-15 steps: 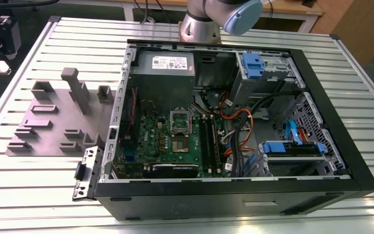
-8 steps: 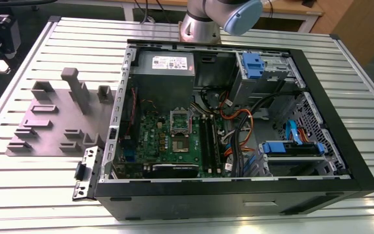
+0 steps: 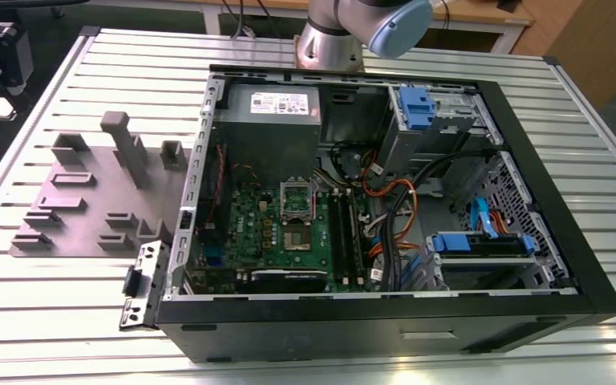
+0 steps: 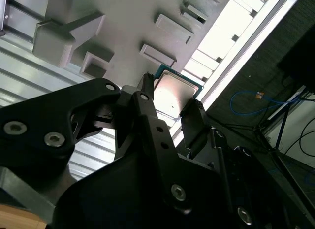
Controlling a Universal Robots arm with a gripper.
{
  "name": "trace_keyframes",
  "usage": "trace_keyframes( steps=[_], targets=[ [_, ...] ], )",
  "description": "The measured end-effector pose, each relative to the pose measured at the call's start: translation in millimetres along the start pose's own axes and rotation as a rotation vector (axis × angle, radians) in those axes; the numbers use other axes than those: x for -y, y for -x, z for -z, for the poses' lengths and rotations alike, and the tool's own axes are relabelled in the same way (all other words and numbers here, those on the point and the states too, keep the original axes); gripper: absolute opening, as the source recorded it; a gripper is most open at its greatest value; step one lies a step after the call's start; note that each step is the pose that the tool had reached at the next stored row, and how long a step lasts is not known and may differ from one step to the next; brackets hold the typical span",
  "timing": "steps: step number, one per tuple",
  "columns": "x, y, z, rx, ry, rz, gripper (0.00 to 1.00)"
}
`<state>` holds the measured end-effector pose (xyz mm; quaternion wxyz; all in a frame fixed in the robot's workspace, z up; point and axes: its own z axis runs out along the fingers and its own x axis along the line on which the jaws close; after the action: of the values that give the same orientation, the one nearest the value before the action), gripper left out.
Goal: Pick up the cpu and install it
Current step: 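Pick up the cpu and move it towards the insertion slot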
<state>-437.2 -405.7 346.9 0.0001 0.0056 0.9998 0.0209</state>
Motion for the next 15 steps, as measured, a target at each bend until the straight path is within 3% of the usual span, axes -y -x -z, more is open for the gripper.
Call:
trace_keyframes(
  steps=[15],
  targets=[
    [-0.4, 0.0, 9.5, 0.0, -0.0001, 0.0, 0.47]
  ],
)
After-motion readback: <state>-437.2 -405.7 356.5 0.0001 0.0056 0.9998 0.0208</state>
